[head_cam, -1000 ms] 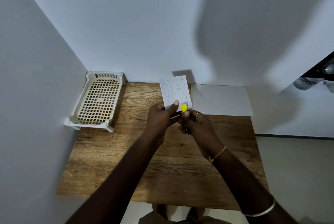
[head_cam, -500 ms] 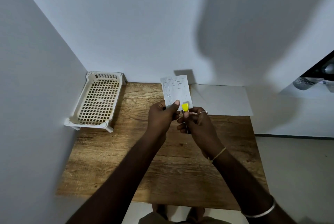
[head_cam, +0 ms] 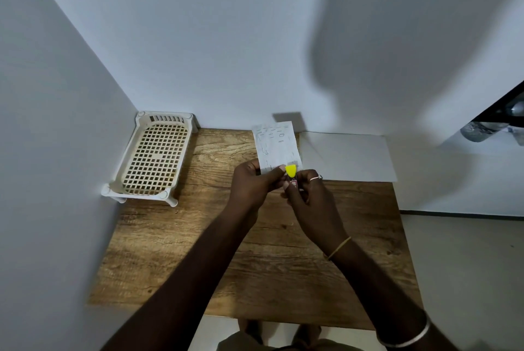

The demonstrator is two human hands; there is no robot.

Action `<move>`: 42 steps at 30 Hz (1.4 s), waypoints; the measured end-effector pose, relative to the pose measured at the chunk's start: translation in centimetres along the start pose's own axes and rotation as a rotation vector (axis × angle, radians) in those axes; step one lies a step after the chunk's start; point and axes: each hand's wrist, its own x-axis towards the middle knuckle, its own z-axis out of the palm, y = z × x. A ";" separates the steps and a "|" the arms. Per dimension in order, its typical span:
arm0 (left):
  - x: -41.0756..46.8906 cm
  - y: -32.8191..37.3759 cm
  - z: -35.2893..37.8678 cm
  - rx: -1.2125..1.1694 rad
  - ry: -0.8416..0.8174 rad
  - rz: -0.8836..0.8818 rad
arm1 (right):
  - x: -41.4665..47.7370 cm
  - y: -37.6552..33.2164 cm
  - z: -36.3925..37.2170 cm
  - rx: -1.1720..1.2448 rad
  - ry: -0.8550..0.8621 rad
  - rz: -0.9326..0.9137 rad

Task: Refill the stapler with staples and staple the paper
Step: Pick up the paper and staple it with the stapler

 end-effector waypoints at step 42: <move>0.8 -1.4 -0.9 0.034 0.087 -0.049 | -0.6 4.9 0.6 0.162 0.020 0.185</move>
